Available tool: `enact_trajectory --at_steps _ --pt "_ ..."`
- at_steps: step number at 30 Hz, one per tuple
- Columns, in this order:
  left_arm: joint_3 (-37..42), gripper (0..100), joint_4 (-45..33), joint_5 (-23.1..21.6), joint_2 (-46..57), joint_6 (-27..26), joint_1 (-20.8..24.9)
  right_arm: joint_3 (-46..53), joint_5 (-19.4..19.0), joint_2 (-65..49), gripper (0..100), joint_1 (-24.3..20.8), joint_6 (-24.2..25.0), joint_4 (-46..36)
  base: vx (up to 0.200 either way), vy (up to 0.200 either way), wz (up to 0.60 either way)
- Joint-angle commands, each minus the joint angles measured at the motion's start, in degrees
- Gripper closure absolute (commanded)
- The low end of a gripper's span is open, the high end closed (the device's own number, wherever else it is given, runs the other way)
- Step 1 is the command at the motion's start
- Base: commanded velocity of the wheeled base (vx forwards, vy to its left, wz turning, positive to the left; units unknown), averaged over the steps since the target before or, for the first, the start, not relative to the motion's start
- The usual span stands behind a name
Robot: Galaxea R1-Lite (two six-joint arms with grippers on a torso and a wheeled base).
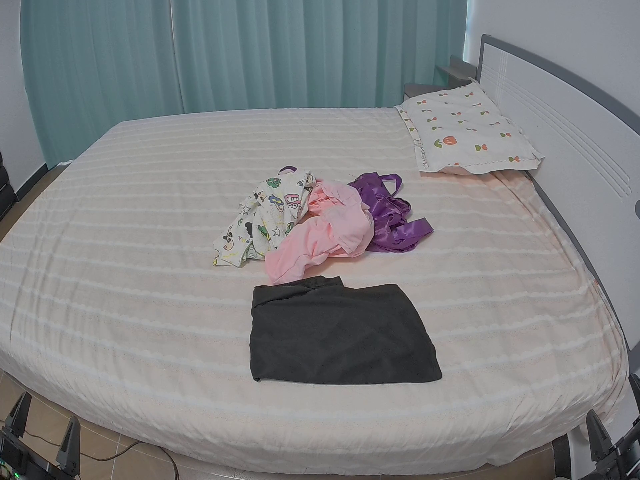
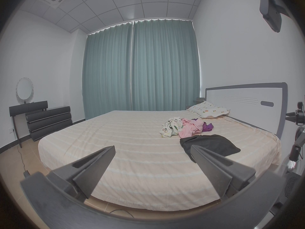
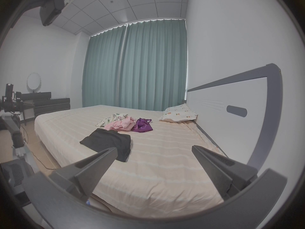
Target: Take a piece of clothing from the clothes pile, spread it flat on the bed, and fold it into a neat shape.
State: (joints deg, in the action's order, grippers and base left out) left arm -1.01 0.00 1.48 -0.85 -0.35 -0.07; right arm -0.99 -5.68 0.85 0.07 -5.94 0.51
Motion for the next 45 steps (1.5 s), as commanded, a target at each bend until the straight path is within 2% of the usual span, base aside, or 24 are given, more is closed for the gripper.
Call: enact_trajectory --at_steps 1,3,13,16,20,45 --pt "1.0 0 0.0 0.0 -0.1 0.0 0.0 0.3 1.2 -0.8 0 0.1 3.3 0.4 0.0 0.0 0.0" --pt "1.0 0 0.0 0.0 -0.1 0.0 0.0 0.5 2.3 -0.8 0 -0.1 4.2 0.8 0.0 0.0 0.0" --pt "1.0 0 0.0 0.0 -0.1 0.0 0.0 0.9 2.4 -0.9 0 -0.1 3.3 1.4 0.0 0.0 0.0" --pt "1.0 0 0.0 0.0 -0.1 0.0 0.0 1.0 4.9 -0.9 0 0.0 5.5 -0.7 0.0 0.0 0.0" --pt "1.0 0 0.0 0.0 -0.1 0.0 0.0 1.0 5.7 -0.9 0 0.0 6.6 -0.5 0.0 0.0 0.0" --pt "1.0 0 0.1 0.0 -0.1 0.1 0.0 1.0 5.6 -0.9 0 0.0 6.0 -0.4 0.0 0.0 0.0"
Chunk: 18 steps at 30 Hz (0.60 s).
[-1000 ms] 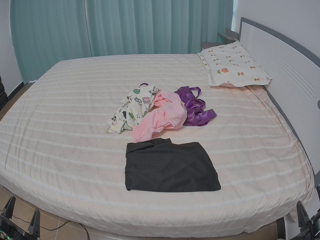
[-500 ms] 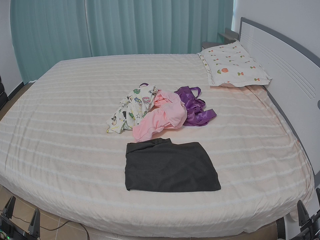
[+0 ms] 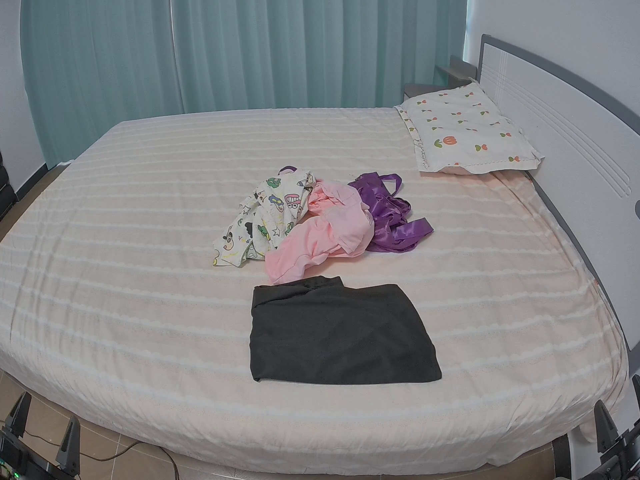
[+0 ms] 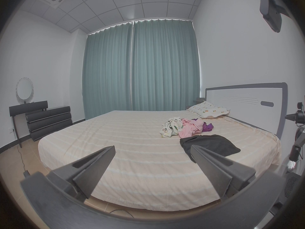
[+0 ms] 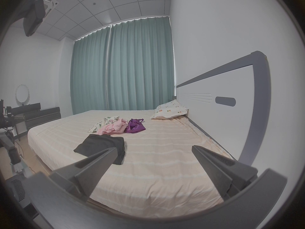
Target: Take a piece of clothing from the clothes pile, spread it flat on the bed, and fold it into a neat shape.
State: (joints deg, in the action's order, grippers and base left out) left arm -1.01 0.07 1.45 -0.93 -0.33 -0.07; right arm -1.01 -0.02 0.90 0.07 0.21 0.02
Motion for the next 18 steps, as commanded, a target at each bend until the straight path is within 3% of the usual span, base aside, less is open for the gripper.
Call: enact_trajectory --at_steps 1,18 --pt "1.0 0 0.0 0.0 0.0 0.1 0.0 1.0 -0.1 -0.9 0 0.0 -0.2 0.1 0.0 0.0 0.0" --pt "1.0 0 0.1 0.1 0.0 1.5 0.0 0.9 -0.2 -0.9 0 0.0 0.0 -0.3 0.0 0.0 0.0"
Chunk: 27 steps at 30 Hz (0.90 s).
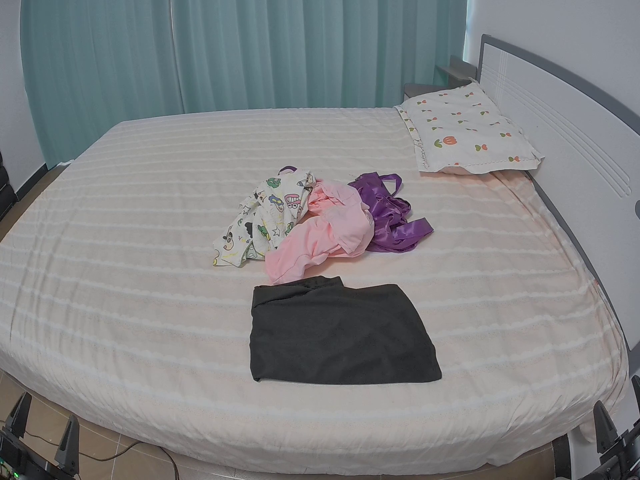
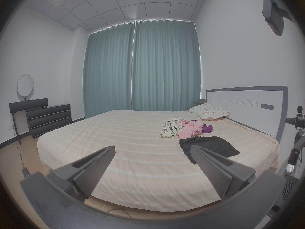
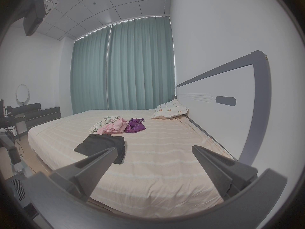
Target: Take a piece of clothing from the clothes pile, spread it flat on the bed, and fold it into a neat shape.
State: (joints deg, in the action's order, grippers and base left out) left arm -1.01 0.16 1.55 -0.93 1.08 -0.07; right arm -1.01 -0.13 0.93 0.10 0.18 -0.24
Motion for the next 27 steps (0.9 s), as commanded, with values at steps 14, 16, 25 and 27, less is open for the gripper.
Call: enact_trajectory --at_steps 14,16,25,27 --pt "1.0 0 0.0 0.0 0.0 0.0 0.0 0.9 0.0 -0.9 0 0.0 0.0 0.0 0.0 0.0 0.0" --pt "1.0 0 0.0 0.0 0.0 0.0 0.0 0.9 0.0 -0.9 0 0.0 0.0 0.0 0.0 0.0 0.0" --pt "1.0 0 0.0 0.0 0.0 0.1 0.0 0.9 0.0 -0.9 0 0.0 0.0 0.0 0.0 0.0 0.0" --pt "1.0 0 0.0 0.0 0.0 0.1 0.0 0.9 0.0 -0.9 0 0.0 0.0 0.0 0.0 0.0 0.0"
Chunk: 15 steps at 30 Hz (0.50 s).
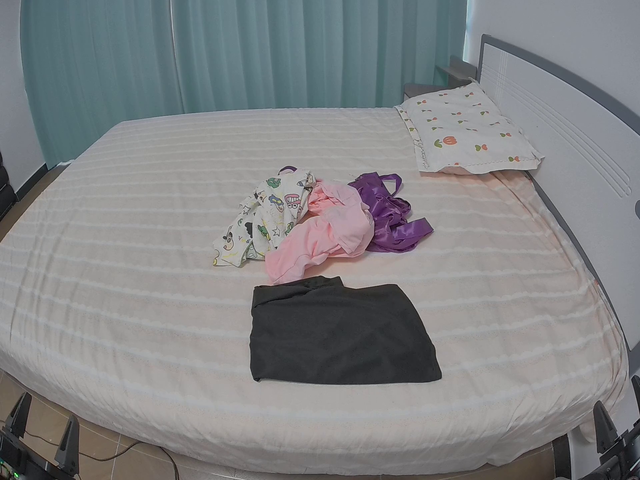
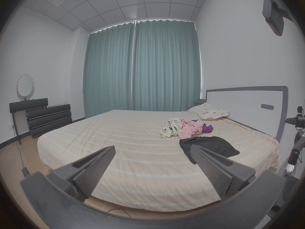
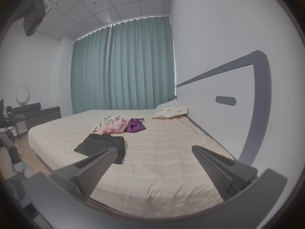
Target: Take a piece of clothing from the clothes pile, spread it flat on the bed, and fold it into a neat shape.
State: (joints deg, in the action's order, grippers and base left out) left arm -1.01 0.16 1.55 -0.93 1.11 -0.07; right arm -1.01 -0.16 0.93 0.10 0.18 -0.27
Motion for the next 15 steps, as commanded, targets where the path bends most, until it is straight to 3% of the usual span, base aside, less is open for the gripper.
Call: enact_trajectory --at_steps 1,15 --pt "1.0 0 0.0 0.0 0.0 0.0 0.0 0.9 -0.1 -0.9 0 0.0 0.0 0.0 0.0 0.0 0.0" --pt "1.0 0 0.0 0.0 0.0 0.1 0.0 0.9 -0.1 -0.9 0 0.0 0.1 0.0 0.0 0.0 0.0"
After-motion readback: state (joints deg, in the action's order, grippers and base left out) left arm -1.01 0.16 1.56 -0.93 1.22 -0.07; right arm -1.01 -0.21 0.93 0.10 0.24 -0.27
